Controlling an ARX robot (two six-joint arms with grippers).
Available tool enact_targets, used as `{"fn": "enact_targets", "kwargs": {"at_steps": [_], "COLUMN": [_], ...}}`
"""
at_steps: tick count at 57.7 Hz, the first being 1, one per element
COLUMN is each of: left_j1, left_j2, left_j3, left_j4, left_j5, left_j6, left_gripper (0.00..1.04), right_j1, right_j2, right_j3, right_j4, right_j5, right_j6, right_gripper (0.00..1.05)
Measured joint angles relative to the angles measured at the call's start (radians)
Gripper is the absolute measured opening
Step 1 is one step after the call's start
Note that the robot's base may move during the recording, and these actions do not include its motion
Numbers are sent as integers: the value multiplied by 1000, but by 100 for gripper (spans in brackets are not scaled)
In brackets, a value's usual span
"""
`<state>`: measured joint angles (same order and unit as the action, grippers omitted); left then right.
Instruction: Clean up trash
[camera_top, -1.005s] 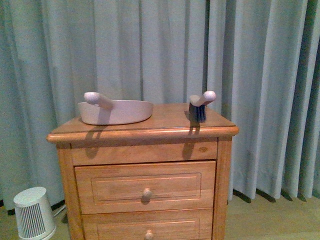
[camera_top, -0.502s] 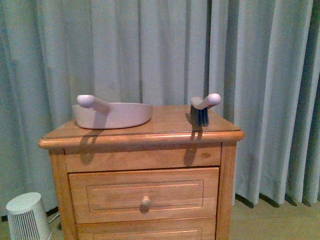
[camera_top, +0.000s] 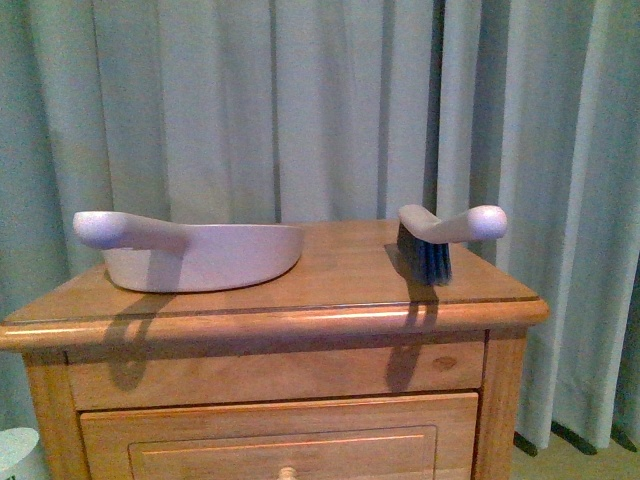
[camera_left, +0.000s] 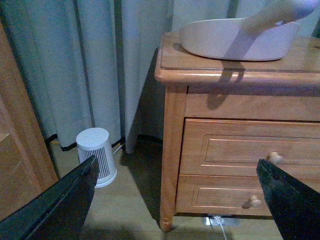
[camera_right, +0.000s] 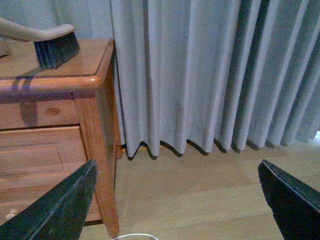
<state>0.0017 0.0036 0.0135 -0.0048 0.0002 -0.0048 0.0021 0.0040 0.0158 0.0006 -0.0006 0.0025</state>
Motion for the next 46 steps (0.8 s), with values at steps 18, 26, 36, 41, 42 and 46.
{"fn": "enact_targets", "kwargs": {"at_steps": [18, 26, 36, 41, 42, 46], "left_j1": [0, 0, 0, 3, 5, 13], "left_j2": [0, 0, 0, 12, 32, 172], "left_j3": [0, 0, 0, 7, 19, 64], "left_j4": [0, 0, 0, -22, -45, -18], "left_j5": [0, 0, 0, 16, 34, 50], "left_j6": [0, 0, 0, -15, -29, -37], "left_gripper": [97, 97, 97, 97, 97, 97], "right_j1": [0, 0, 0, 0, 0, 0], "right_j2": [0, 0, 0, 0, 0, 0], "right_j3": [0, 0, 0, 0, 0, 0], "right_j4": [-1, -1, -1, -1, -1, -1], "right_j5": [0, 0, 0, 0, 0, -2], "right_j6": [0, 0, 0, 0, 0, 0], "right_gripper": [97, 97, 97, 97, 97, 97]}}
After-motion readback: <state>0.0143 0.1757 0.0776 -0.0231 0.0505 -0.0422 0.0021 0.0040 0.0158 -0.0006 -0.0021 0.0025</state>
